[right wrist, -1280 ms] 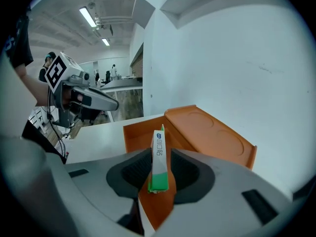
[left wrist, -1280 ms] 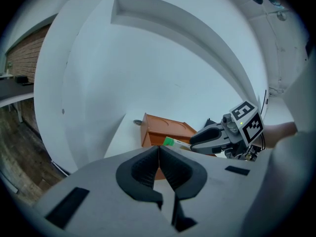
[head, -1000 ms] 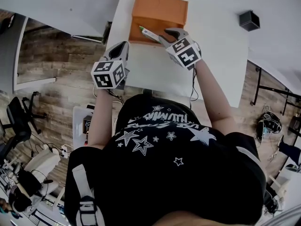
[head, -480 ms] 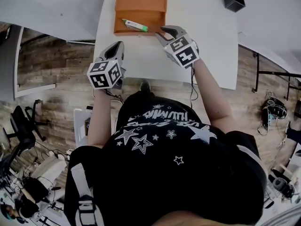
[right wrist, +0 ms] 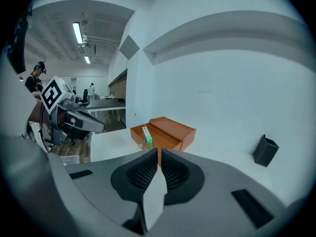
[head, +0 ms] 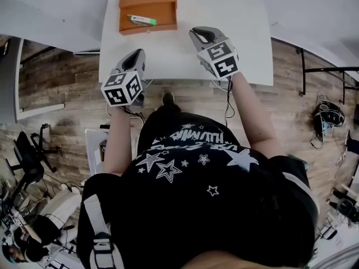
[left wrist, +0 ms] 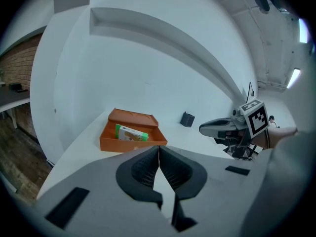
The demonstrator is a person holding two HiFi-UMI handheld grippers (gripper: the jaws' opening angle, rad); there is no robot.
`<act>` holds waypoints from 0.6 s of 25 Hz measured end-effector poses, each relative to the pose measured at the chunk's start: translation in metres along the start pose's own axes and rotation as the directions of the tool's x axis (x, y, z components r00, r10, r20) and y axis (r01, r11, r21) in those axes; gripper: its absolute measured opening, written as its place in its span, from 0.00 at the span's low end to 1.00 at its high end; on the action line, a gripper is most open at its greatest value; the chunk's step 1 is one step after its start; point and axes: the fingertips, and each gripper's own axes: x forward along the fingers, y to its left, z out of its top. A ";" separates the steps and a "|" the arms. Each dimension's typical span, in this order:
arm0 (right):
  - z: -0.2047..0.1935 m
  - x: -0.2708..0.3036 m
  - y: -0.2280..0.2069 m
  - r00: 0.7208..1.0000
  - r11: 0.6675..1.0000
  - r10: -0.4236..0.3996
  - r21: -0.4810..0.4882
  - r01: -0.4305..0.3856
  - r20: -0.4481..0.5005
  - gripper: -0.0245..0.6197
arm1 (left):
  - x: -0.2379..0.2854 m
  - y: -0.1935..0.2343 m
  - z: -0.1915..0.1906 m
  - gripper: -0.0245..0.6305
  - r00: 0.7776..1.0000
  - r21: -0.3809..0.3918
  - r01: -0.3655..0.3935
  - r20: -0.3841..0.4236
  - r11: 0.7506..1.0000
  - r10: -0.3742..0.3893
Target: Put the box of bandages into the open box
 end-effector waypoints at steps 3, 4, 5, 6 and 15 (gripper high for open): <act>-0.008 -0.025 -0.003 1.000 1.000 -0.019 0.000 0.019 0.020 0.12 | -0.009 -0.023 -0.009 0.07 1.000 0.006 -0.003 0.007 1.000 0.003; -0.010 -0.033 -0.003 0.999 1.000 -0.023 -0.001 0.023 0.025 0.12 | -0.013 -0.030 -0.012 0.07 1.000 0.005 -0.003 0.011 1.000 0.003; -0.013 -0.040 -0.001 0.999 1.000 -0.026 -0.003 0.026 0.029 0.12 | -0.017 -0.036 -0.015 0.07 1.000 0.006 -0.003 0.015 1.000 0.003; -0.015 -0.048 0.002 0.999 1.000 -0.027 -0.004 0.027 0.032 0.12 | -0.023 -0.042 -0.018 0.07 1.000 0.008 -0.004 0.018 1.000 0.003; -0.045 -0.111 0.042 0.999 1.000 -0.014 -0.004 0.014 0.035 0.12 | -0.080 -0.088 -0.055 0.07 0.999 0.011 -0.023 0.040 1.000 0.022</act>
